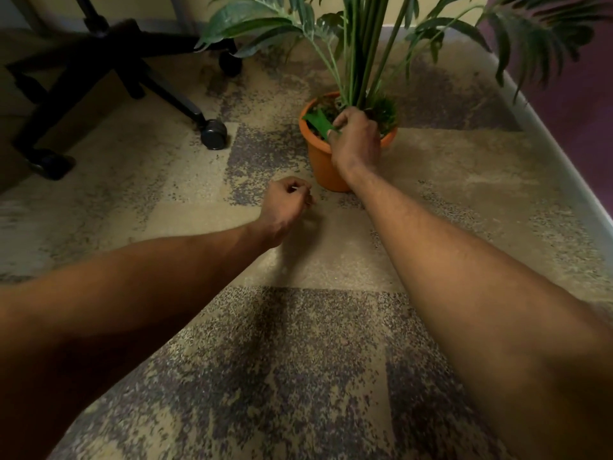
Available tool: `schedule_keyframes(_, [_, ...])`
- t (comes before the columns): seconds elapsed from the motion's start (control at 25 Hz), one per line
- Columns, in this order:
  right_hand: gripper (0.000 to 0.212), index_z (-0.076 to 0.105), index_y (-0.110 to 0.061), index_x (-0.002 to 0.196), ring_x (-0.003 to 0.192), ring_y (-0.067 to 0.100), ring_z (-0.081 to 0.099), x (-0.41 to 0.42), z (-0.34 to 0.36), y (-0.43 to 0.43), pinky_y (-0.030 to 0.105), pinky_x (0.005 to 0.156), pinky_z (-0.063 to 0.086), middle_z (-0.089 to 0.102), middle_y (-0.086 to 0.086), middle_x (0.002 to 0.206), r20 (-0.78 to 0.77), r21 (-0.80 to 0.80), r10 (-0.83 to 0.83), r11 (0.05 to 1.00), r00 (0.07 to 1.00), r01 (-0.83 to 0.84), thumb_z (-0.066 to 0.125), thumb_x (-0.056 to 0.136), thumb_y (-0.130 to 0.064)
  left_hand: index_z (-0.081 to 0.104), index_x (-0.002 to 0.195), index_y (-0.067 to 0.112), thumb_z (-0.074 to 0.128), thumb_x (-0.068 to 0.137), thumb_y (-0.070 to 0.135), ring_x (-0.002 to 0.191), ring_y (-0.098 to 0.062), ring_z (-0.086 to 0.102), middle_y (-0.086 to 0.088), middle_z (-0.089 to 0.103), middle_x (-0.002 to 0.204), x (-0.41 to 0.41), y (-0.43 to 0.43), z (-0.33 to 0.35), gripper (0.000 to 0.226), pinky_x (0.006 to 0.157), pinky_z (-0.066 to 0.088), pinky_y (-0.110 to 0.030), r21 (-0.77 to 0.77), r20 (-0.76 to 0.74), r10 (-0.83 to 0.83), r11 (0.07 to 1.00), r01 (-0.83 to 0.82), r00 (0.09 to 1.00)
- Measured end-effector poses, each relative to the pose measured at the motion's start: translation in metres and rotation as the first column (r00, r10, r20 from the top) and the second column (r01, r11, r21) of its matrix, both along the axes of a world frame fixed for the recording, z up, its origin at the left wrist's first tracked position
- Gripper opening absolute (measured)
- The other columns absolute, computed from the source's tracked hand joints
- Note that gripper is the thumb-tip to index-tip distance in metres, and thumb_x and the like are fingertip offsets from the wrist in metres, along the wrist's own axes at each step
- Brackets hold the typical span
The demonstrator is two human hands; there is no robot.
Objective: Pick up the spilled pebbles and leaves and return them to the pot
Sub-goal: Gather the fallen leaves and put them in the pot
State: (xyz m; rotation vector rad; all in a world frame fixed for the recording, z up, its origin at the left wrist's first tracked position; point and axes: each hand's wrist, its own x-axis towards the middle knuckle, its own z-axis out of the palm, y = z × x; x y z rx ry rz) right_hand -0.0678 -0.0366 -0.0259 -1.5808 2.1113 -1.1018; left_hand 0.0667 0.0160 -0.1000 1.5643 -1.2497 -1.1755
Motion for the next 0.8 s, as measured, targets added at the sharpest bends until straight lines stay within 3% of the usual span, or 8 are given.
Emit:
schedule_keyframes(0.08, [0.014,0.068,-0.027,0.100,0.098,0.025,0.069,0.003,-0.003,0.002,0.039,0.081,0.058,0.074,0.003,0.101,-0.089,-0.054,-0.056,0.997,0.994,0.052,0.069,0.092,-0.015,0.073,0.092,0.017,0.054,0.099,0.010,0.085,-0.030,0.076,-0.013,0.079,0.085,0.003,-0.001,-0.008,0.021,0.083,0.063,-0.046,-0.001,0.030,-0.021,1.000,0.021,0.999])
schedule_keyframes(0.2, [0.016,0.067,-0.025,0.106,0.094,0.027,0.067,0.002,-0.010,0.005,0.042,0.077,0.057,0.072,0.006,0.096,-0.179,-0.153,-0.098,0.986,0.979,0.071,0.067,0.093,-0.016,0.072,0.091,0.020,0.055,0.099,0.011,0.087,-0.029,0.076,-0.010,0.078,0.088,0.003,-0.003,-0.010,0.021,0.089,0.062,-0.049,-0.015,0.056,-0.027,0.999,0.028,0.998])
schedule_keyframes(0.36, [0.019,0.068,-0.023,0.114,0.098,0.028,0.062,-0.006,-0.016,0.001,0.042,0.085,0.053,0.071,0.007,0.100,-0.365,-0.229,-0.121,0.973,0.923,0.037,0.064,0.096,-0.017,0.070,0.103,0.018,0.058,0.096,0.015,0.084,-0.019,0.071,-0.004,0.073,0.092,0.000,-0.008,0.003,0.015,0.080,0.061,-0.038,-0.145,0.130,0.021,0.989,-0.002,0.991])
schedule_keyframes(0.48, [0.019,0.070,-0.021,0.115,0.108,0.029,0.057,-0.013,-0.018,-0.004,0.043,0.095,0.048,0.068,0.007,0.110,-0.453,-0.214,-0.103,0.977,0.886,0.004,0.062,0.098,-0.020,0.067,0.118,0.017,0.058,0.094,0.023,0.088,-0.006,0.061,0.004,0.067,0.102,-0.006,-0.014,0.023,0.026,0.077,0.052,-0.025,-0.326,0.265,0.042,0.944,0.048,0.963])
schedule_keyframes(0.56, [0.019,0.072,-0.020,0.113,0.111,0.029,0.056,-0.018,-0.017,-0.004,0.044,0.098,0.046,0.065,0.006,0.113,-0.492,-0.207,-0.107,0.978,0.864,0.003,0.065,0.096,-0.021,0.064,0.125,0.017,0.058,0.095,0.028,0.092,-0.004,0.058,0.005,0.065,0.111,-0.011,-0.019,0.033,0.033,0.081,0.050,-0.021,-0.368,0.285,0.035,0.927,0.076,0.958])
schedule_keyframes(0.8, [0.041,0.063,-0.018,0.132,0.120,0.026,0.054,-0.022,-0.014,0.012,0.042,0.105,0.043,0.064,0.004,0.127,-0.515,-0.201,-0.038,0.977,0.857,-0.077,0.071,0.093,-0.028,0.059,0.131,0.012,0.057,0.094,0.024,0.110,-0.020,0.059,-0.007,0.060,0.125,-0.009,-0.021,0.033,0.039,0.098,0.054,-0.043,-0.378,0.383,0.037,0.918,0.120,0.923])
